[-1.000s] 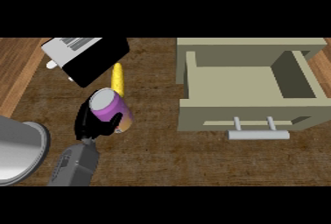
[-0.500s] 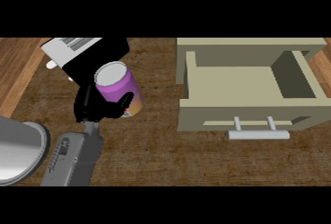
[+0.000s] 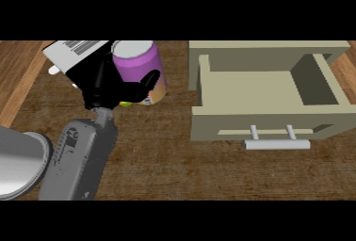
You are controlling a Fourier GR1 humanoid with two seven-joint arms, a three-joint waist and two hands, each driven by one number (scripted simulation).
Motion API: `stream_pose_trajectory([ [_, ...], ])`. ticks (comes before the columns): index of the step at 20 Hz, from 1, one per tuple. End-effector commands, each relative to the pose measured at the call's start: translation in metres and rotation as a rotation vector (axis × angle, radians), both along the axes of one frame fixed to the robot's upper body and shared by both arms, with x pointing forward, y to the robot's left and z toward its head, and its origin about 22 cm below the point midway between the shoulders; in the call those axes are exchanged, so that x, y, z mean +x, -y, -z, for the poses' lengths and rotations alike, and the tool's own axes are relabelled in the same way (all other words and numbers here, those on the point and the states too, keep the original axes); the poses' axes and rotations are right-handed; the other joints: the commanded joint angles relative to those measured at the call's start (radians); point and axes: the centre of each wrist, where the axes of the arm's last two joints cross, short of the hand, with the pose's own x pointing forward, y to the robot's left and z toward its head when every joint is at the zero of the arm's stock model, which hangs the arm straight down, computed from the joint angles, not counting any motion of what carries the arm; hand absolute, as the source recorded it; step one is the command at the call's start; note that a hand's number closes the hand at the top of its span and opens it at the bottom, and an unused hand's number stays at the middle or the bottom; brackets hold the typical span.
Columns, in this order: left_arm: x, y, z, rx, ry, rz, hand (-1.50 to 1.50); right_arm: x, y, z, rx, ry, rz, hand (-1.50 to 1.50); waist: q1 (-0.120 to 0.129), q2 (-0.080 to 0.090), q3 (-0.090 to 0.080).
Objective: Pick up the can, place it into the drawer and close the drawer
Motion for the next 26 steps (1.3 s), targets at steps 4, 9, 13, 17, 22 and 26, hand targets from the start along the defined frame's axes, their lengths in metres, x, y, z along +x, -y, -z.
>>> stream_pose_trajectory([
  [4, 0.020, 0.037, -0.038, 0.016, 0.009, 0.028, 1.50, 0.005, 0.016, -0.002, -0.007, 0.002, 0.013, -1.50, -0.005, 0.002, 0.000],
  [9, 0.017, 0.074, -0.055, 0.027, 0.021, 0.027, 1.50, 0.033, 0.002, -0.006, 0.018, -0.009, -0.011, -1.50, 0.001, 0.003, 0.000],
  [13, 0.048, 0.086, -0.076, 0.040, 0.026, -0.001, 1.50, 0.010, -0.011, -0.004, 0.005, 0.007, -0.024, -1.50, -0.020, 0.004, 0.000],
  [17, 0.053, 0.107, -0.079, 0.053, 0.027, 0.013, 1.50, 0.017, 0.001, -0.002, 0.005, 0.015, -0.014, -1.50, -0.019, 0.005, 0.000],
  [22, 0.059, 0.132, -0.097, 0.069, 0.013, 0.003, 1.50, 0.030, -0.010, -0.005, -0.001, 0.004, -0.022, -1.50, -0.026, 0.009, 0.000],
  [26, 0.054, 0.143, -0.077, 0.072, 0.017, 0.008, 1.50, 0.034, 0.017, 0.001, 0.027, 0.032, -0.037, -1.50, -0.031, 0.007, 0.001],
])
